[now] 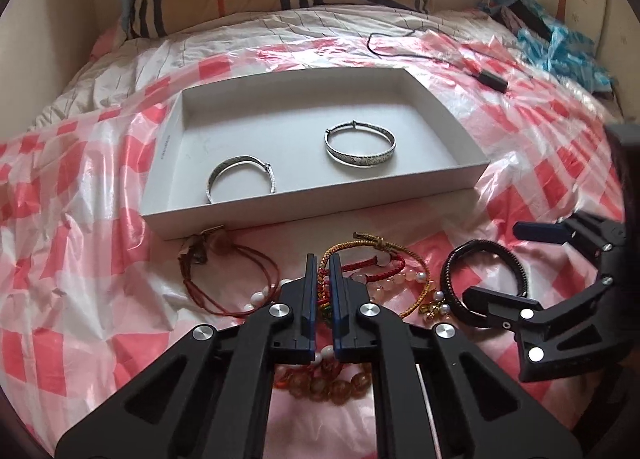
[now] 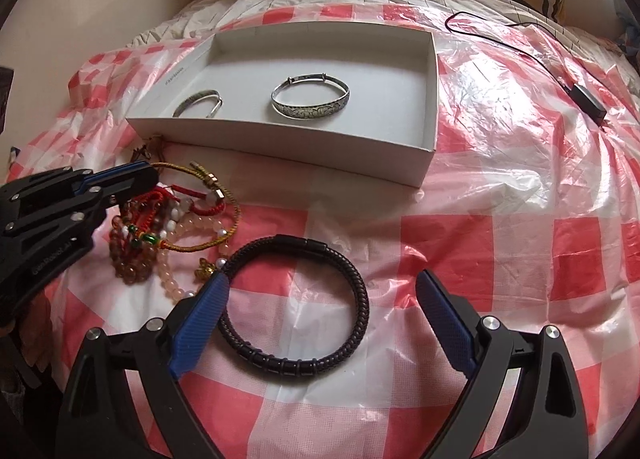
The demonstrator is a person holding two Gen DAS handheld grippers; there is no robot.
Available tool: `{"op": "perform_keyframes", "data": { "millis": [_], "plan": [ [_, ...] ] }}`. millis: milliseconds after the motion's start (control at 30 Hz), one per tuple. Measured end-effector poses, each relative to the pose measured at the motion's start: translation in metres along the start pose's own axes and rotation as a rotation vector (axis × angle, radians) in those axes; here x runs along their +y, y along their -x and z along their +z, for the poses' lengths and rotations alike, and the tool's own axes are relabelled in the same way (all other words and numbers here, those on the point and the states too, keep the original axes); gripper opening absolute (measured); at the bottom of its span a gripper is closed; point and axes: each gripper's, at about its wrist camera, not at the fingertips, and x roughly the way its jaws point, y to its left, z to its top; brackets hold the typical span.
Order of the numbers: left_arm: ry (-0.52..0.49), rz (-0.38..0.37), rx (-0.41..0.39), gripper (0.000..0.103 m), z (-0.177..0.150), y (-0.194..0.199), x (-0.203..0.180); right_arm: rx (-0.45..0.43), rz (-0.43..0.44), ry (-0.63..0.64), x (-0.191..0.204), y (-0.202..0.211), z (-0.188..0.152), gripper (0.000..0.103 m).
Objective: Organize jewelry
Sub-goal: 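Grasp the gold cord bracelet with the left tool while the right tool grasps the black braided bracelet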
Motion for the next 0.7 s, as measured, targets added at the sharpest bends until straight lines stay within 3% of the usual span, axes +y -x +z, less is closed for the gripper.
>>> {"op": "perform_keyframes", "data": {
  "millis": [133, 267, 367, 400, 467, 700],
  "plan": [
    [0.076, -0.049, -0.019, 0.005, -0.001, 0.015, 0.022, 0.021, 0.010, -0.004, 0.000, -0.005, 0.000, 0.076],
    [0.095, -0.028, -0.007, 0.006, -0.005, 0.017, 0.034, 0.022, -0.001, 0.009, 0.002, -0.006, -0.001, 0.061],
    [0.094, -0.014, 0.017, 0.005, -0.010, 0.013, 0.037, 0.015, -0.007, 0.002, 0.000, -0.005, -0.001, 0.034],
    [0.092, -0.014, 0.018, 0.005, -0.011, 0.014, 0.037, 0.014, 0.005, -0.007, -0.001, -0.004, -0.001, 0.014],
    [0.087, -0.018, 0.006, 0.006, -0.010, 0.018, 0.037, 0.009, 0.039, -0.034, -0.005, -0.002, -0.002, 0.010],
    [0.072, -0.003, -0.002, 0.006, -0.009, 0.023, 0.036, -0.045, 0.019, -0.014, 0.003, 0.009, 0.000, 0.010]
  ]
}}
